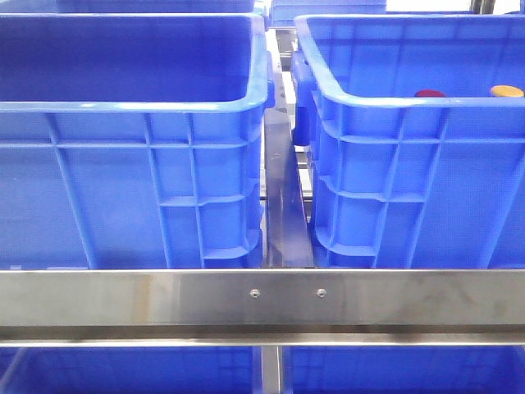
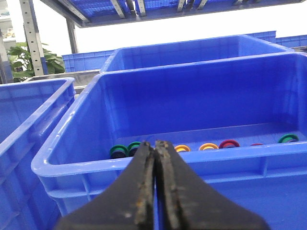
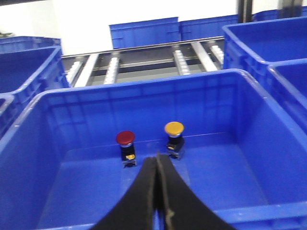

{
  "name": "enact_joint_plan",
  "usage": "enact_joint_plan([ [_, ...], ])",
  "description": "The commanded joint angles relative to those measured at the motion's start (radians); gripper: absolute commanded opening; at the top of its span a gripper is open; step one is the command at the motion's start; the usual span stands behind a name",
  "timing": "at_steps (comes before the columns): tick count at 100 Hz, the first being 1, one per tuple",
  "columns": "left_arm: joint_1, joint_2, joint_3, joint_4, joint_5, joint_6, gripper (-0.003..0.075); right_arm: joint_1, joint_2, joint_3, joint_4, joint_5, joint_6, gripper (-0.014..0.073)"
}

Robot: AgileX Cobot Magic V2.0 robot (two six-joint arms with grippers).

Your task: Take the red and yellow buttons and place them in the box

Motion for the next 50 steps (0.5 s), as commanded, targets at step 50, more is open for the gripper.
enact_joint_plan([
  [50, 0.002, 0.011, 0.041, -0.008, -0.078, -0.001, -0.0019, 0.064, -0.314, 0.291, -0.122, -0.130, 0.120, -0.0067],
])
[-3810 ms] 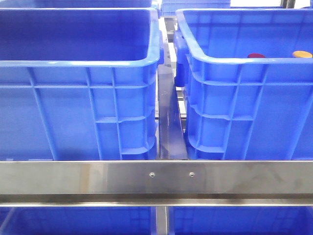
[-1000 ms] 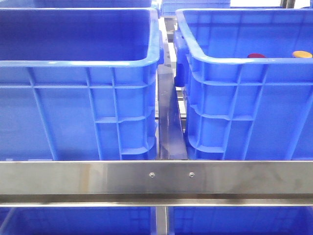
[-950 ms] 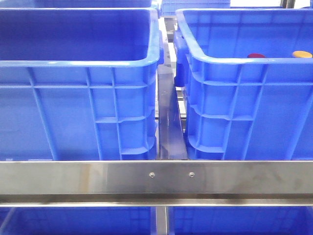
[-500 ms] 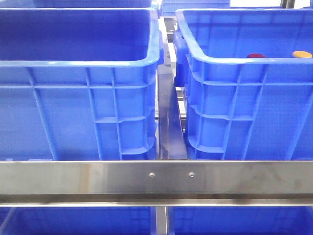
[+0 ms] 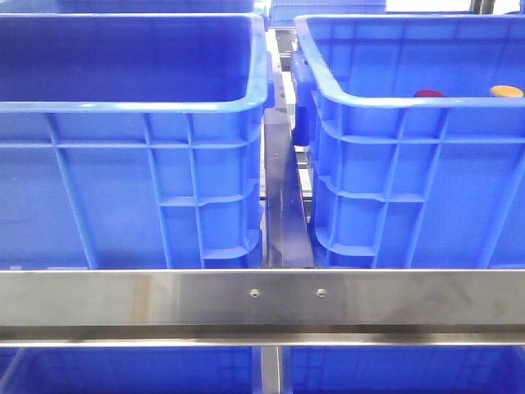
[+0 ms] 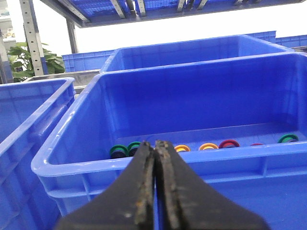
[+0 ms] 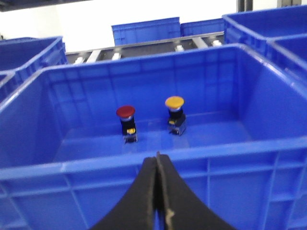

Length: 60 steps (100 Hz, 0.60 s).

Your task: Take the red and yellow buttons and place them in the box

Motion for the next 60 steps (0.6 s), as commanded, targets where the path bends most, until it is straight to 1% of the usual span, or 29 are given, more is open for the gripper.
enact_joint_plan([
  [1, 0.002, 0.011, 0.041, -0.008, -0.078, -0.001, -0.0019, 0.015, -0.030, 0.015, -0.015, -0.102, 0.004, -0.0067],
  [27, 0.002, 0.011, 0.041, -0.008, -0.078, -0.001, -0.0019, 0.076, -0.028, 0.106, -0.027, -0.220, 0.009, -0.0067],
  [35, 0.002, 0.011, 0.041, -0.008, -0.078, -0.001, -0.0019, 0.091, -0.028, 0.106, -0.027, -0.211, 0.009, -0.0067],
  [60, 0.002, 0.011, 0.041, -0.008, -0.078, -0.001, -0.0019, 0.092, -0.028, 0.106, -0.022, -0.209, 0.009, -0.0067],
])
